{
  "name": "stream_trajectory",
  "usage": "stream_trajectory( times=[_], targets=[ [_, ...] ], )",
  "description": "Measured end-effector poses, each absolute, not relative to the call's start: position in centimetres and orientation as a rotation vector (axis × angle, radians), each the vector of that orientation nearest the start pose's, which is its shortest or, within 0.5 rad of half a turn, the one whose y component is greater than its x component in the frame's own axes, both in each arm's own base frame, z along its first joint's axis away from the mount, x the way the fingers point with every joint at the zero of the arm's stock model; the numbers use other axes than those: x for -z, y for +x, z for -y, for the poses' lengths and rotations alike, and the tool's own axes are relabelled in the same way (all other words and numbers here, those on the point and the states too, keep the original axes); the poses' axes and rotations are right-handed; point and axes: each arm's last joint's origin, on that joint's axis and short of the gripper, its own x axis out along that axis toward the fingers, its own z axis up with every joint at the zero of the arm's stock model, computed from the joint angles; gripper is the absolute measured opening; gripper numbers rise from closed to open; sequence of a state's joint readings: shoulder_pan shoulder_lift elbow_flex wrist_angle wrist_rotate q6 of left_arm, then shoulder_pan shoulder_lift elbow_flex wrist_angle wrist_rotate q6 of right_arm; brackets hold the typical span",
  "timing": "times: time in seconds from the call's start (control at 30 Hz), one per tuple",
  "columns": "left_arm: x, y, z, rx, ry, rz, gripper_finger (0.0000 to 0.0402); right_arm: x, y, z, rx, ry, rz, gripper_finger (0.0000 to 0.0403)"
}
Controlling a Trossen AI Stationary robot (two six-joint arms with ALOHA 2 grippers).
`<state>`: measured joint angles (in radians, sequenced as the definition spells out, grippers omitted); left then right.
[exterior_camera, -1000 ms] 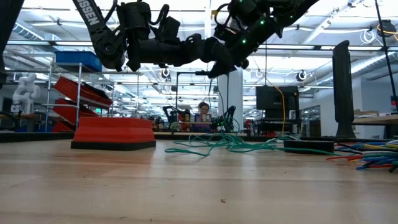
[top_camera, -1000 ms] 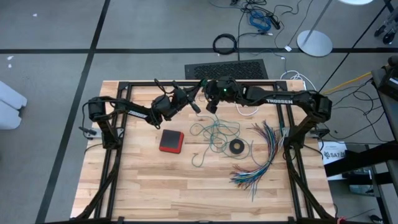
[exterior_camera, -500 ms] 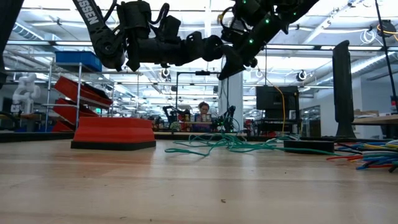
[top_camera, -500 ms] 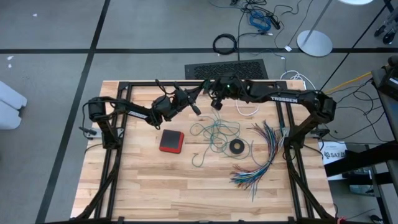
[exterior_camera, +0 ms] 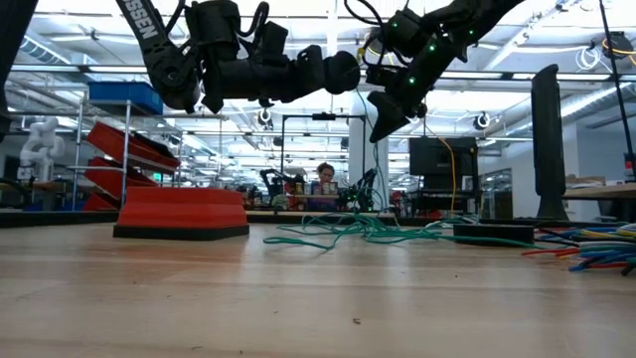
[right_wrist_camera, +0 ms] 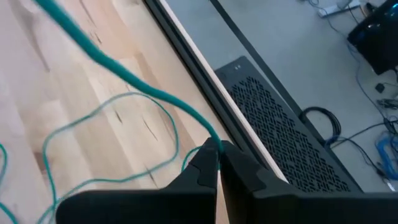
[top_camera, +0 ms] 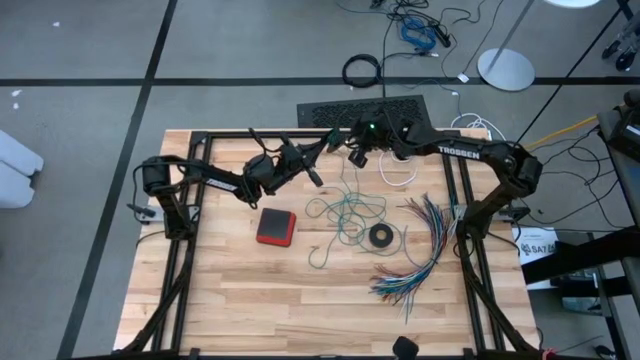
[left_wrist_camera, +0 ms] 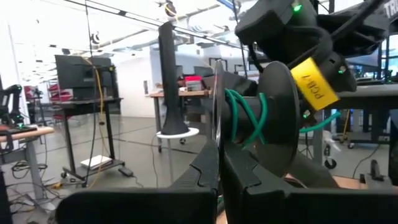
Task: Coiling cords
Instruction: Coil the green wire cable on the spool
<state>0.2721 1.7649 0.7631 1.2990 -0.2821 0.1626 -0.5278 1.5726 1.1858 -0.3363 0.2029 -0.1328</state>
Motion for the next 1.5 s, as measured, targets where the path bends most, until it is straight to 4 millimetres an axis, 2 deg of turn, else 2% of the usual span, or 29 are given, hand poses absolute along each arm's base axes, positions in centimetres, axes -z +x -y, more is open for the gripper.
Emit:
stream_trajectory(
  times=[0.23, 0.43, 0.7, 1.07, 1.5],
  targets=[
    [-21.6, 33.0, -10.0, -0.576, 0.155, 0.253, 0.0002, -26.7, 28.5, 18.8, 0.651, 0.012, -0.779, 0.0000],
    [-21.8, 33.0, -10.0, -0.576, 0.154, 0.268, 0.0002, -26.8, 28.6, 19.0, 0.616, 0.026, -0.750, 0.0000],
    [-22.1, 32.9, -9.9, -0.577, 0.127, 0.317, 0.0002, -27.2, 29.8, 17.9, 0.548, 0.044, -0.663, 0.0000],
    [-22.4, 32.8, -10.0, -0.620, 0.119, 0.343, 0.0002, -25.5, 32.8, 16.7, 0.475, 0.093, -0.592, 0.0000],
    [-22.3, 32.8, -10.1, -0.656, 0.164, 0.308, 0.0002, -25.6, 33.3, 16.4, 0.442, 0.115, -0.547, 0.0006]
  ],
)
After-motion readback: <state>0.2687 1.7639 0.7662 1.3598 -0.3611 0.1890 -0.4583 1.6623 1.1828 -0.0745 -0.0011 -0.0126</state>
